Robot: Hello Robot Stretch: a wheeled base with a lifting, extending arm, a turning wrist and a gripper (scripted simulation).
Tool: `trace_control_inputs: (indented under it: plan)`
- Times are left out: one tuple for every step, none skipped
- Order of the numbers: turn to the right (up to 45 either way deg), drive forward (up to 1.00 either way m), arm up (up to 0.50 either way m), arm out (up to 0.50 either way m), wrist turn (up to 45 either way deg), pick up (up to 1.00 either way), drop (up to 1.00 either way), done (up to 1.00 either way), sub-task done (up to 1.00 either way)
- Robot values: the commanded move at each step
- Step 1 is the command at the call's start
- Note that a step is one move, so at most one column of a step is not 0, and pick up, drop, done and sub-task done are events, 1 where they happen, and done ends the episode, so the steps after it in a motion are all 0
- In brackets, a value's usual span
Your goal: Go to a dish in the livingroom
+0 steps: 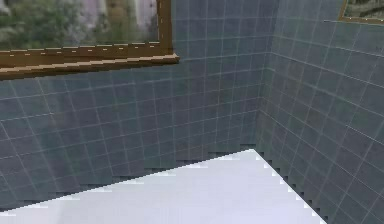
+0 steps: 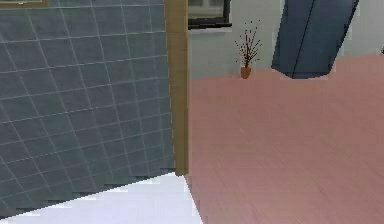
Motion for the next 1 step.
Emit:
trace_control_inputs:
  plan:
    - [0.0,0.05,0.00,0.00,0.0,0.00,0.00,0.00,0.00]
